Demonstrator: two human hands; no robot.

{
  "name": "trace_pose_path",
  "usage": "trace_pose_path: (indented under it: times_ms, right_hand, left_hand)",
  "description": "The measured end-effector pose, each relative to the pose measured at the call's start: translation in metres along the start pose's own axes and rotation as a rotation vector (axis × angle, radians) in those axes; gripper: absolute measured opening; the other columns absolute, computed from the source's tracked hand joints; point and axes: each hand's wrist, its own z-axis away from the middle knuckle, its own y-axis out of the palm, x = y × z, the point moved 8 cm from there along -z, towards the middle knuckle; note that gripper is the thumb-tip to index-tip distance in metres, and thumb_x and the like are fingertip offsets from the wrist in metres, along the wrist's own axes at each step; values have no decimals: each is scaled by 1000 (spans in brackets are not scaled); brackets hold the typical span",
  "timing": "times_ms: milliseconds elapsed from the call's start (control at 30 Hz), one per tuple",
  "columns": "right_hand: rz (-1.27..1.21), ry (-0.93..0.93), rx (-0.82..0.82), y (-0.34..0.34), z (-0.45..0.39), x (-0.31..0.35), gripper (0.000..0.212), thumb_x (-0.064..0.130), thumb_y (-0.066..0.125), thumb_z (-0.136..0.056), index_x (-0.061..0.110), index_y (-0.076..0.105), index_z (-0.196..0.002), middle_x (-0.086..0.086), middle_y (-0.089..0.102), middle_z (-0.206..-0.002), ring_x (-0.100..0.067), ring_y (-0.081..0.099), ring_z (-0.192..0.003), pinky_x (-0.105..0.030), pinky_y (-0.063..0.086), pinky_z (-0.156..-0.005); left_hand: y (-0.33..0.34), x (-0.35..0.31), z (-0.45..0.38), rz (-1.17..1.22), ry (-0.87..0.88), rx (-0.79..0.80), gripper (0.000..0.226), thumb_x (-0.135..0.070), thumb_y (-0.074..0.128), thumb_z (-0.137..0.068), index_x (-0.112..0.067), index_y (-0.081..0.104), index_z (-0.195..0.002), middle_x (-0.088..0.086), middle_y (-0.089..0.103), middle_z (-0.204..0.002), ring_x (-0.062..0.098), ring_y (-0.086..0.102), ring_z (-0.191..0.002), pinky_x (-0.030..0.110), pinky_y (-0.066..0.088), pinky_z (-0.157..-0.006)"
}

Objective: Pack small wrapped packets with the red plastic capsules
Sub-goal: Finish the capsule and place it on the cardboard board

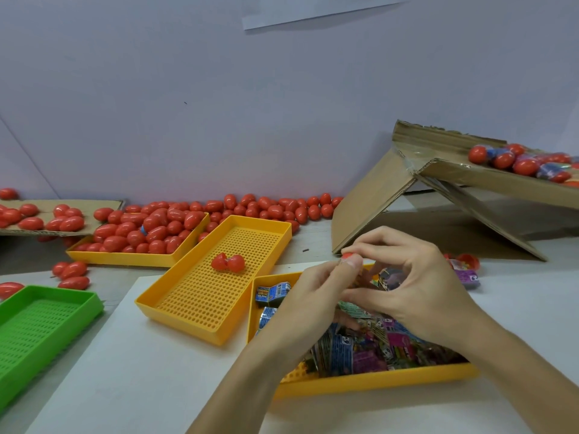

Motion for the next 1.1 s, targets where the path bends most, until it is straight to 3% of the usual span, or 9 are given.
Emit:
trace_pose_path:
  times_ms: [100, 267, 467, 533, 700, 833, 933, 1033, 1100]
  right_hand:
    - [-3, -7, 4, 3, 1, 1, 35, 25, 86, -72, 27, 77, -105, 14, 65, -100, -15, 64, -92, -11, 45, -65]
    - [32, -13, -87, 4, 5, 0, 43, 7, 86, -72, 24, 75, -110, 14, 65, -99, -10, 63, -92, -7, 42, -63]
    - [24, -24, -83, 4, 4, 2, 39, 20, 88, -73, 22, 76, -110, 12, 65, -101, -14, 63, -97, -11, 45, -70]
    - [42, -32, -46, 5, 3, 3, 37, 31, 85, -73, 28, 75, -109, 13, 64, -103, -15, 63, -99, -13, 46, -70]
    - [104, -38, -16, 7, 5, -3, 42, 9, 85, -73, 19, 74, -113, 13, 63, -106, -8, 62, -99, -8, 47, -70]
    - [174, -92, -23, 9, 5, -1, 41, 7, 84, -75, 15, 74, -113, 9, 63, -105, -10, 62, -100, -15, 51, -76]
    - [219, -106, -33, 9, 6, 1, 41, 9, 85, -74, 15, 74, -113, 8, 62, -105, -10, 61, -100, -13, 50, -76]
    - [212, -102, -60, 7, 5, 1, 40, 11, 85, -73, 16, 74, -112, 9, 63, -104, -11, 62, -97, -11, 47, -73]
    - [110, -58, -78, 3, 5, -1, 38, 18, 87, -73, 19, 76, -109, 14, 64, -102, -13, 64, -95, -10, 46, -68]
  left_hand:
    - [0, 3, -1, 64, 16, -21, 33, -51, 50, -93, -30, 76, -93, -5, 72, -90, 16, 69, -89, 27, 54, -65]
    - [4, 5, -1, 173, 78, -84, 39, -49, 44, -96, -17, 65, -103, 1, 67, -82, 15, 62, -77, 30, 51, -67]
    - [3, 3, -2, 214, 57, -108, 40, -42, 48, -96, -9, 65, -109, 5, 67, -80, 18, 63, -75, 33, 52, -65]
    - [-2, -1, -2, 82, 52, -100, 38, -42, 60, -93, -11, 66, -113, 6, 69, -82, 18, 67, -76, 34, 56, -64]
    - [-7, -5, 0, -368, 83, -107, 22, -32, 56, -100, -12, 64, -100, 1, 67, -65, 18, 68, -62, 37, 61, -63]
    - [-5, -6, 1, -365, 80, -155, 25, -34, 49, -102, -13, 62, -96, 10, 67, -72, 23, 69, -64, 27, 57, -56]
    - [-5, -6, 1, -357, 119, -211, 30, -34, 49, -103, -9, 60, -90, 23, 64, -78, 41, 65, -74, 47, 57, -60]
    - [-3, -6, 1, -370, 164, -239, 27, -34, 50, -103, -14, 61, -89, 7, 59, -71, 36, 61, -71, 57, 53, -65]
    - [-2, -1, 0, -264, 130, -216, 25, -37, 50, -102, -17, 64, -98, -6, 61, -71, 21, 63, -67, 47, 58, -62]
